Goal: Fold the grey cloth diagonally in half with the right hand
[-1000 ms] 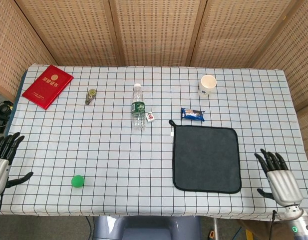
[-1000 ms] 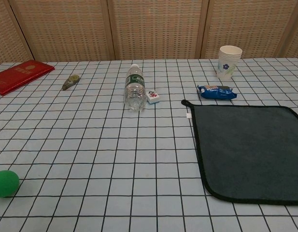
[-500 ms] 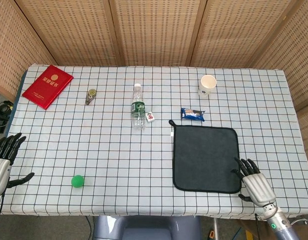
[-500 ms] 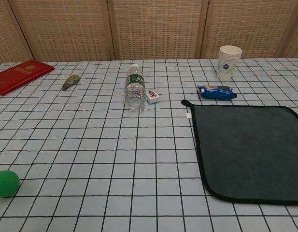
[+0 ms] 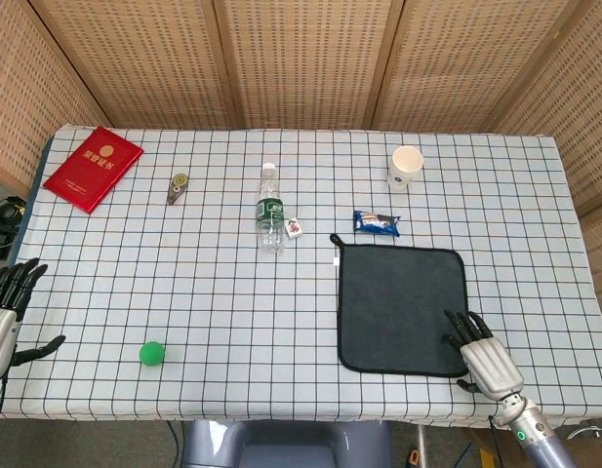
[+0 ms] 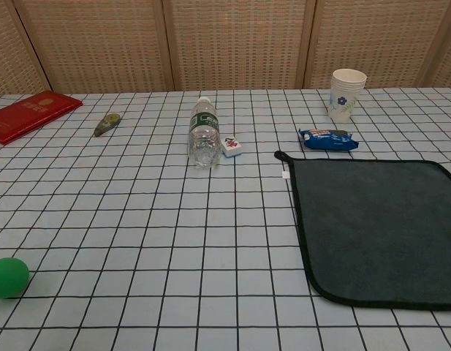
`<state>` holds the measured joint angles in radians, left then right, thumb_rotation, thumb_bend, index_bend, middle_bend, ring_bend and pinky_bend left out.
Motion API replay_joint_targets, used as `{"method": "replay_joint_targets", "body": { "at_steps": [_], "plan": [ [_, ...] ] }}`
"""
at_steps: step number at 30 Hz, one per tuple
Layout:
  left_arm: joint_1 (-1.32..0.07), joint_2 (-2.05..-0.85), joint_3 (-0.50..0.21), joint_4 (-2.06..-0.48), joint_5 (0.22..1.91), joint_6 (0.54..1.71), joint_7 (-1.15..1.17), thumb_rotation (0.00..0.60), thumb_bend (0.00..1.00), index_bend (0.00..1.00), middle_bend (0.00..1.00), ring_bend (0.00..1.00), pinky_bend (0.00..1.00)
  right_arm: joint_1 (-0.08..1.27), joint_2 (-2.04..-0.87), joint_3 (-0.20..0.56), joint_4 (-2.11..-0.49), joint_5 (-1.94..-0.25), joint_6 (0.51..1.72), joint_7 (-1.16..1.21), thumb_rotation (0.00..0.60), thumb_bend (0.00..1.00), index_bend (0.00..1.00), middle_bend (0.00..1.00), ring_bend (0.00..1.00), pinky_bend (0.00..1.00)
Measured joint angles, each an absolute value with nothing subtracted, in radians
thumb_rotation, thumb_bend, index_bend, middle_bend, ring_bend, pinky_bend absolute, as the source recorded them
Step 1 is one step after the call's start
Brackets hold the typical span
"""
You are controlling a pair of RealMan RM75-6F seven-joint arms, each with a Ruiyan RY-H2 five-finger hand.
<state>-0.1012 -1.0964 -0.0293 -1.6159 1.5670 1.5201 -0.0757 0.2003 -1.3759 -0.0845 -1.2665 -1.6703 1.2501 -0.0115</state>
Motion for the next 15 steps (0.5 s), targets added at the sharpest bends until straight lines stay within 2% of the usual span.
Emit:
{"method": "replay_joint_targets", "body": {
  "at_steps": [15],
  "plan": [
    [-0.100,-1.091,-0.031,-1.616,1.564,1.522,-0.091,0.600,0.00,0.00,0.00,0.00,0.00,0.222,-1.397,-0.088,-1.247,-1.640,1.209,-0.042,0.600,0.17,0.36,0.00,0.00,0.00]
  ]
}}
